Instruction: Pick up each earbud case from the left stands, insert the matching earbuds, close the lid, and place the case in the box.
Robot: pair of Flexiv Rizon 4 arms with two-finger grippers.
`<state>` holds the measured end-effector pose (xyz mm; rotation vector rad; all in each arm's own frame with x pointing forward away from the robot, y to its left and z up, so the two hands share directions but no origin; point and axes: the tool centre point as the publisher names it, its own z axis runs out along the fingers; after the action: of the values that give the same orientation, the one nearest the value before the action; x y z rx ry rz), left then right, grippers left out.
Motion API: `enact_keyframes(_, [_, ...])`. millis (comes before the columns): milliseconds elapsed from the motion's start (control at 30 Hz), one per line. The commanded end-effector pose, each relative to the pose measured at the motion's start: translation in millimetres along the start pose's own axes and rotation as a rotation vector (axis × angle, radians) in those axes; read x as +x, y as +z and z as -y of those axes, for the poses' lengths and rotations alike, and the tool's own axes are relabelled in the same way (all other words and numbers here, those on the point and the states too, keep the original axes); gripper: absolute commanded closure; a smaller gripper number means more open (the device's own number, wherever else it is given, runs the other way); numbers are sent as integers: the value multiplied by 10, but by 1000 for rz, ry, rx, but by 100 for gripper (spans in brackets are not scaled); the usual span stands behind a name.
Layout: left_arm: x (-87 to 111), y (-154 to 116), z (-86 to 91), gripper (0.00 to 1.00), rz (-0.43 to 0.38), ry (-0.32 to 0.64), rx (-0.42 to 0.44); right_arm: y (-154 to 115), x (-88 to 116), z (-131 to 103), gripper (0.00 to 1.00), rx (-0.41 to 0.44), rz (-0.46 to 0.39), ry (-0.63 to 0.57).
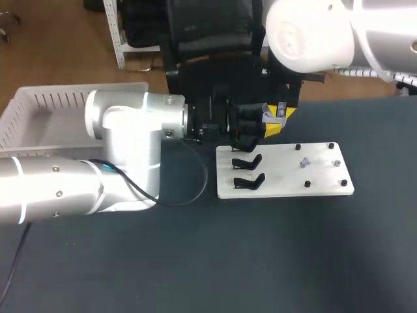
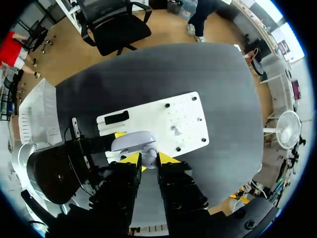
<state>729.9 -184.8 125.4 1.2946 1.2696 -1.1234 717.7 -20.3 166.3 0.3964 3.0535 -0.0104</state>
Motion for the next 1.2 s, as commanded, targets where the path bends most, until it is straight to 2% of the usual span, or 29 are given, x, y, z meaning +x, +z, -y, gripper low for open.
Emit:
enact_keyframes(33, [-1, 2, 23, 100, 5, 4, -8, 20, -7, -3, 100, 2, -4, 5])
enact_keyframes(233, [-1, 2, 23, 100, 5, 4, -8, 23, 1, 6, 98, 0, -7, 10])
enact_keyframes(367, [-1, 2, 23, 100, 5, 4, -8, 15, 13, 6, 76, -4, -8, 9])
enact_keyframes(500, [-1, 2, 23, 100, 5, 4, -8, 8, 18, 5, 66, -9, -5, 8])
enact_keyframes(767, [-1, 2, 23, 100, 5, 4, -8, -125, 128, 62, 65, -37, 17, -9])
enact_keyframes(967, [-1, 2, 23, 100, 5, 4, -8, -269, 325, 210, 59, -91, 74, -81])
enact_keyframes(1067, [-1, 2, 23, 100, 5, 4, -8, -314, 394, 282, 53, -103, 104, -106])
enact_keyframes(1133, [-1, 2, 23, 100, 5, 4, -8, -343, 443, 341, 27, -113, 133, -117])
enact_keyframes(1167, [-1, 2, 23, 100, 5, 4, -8, -350, 458, 357, 18, -113, 145, -122])
enact_keyframes(1200, [-1, 2, 23, 100, 5, 4, -8, -359, 483, 383, 0, -117, 160, -132])
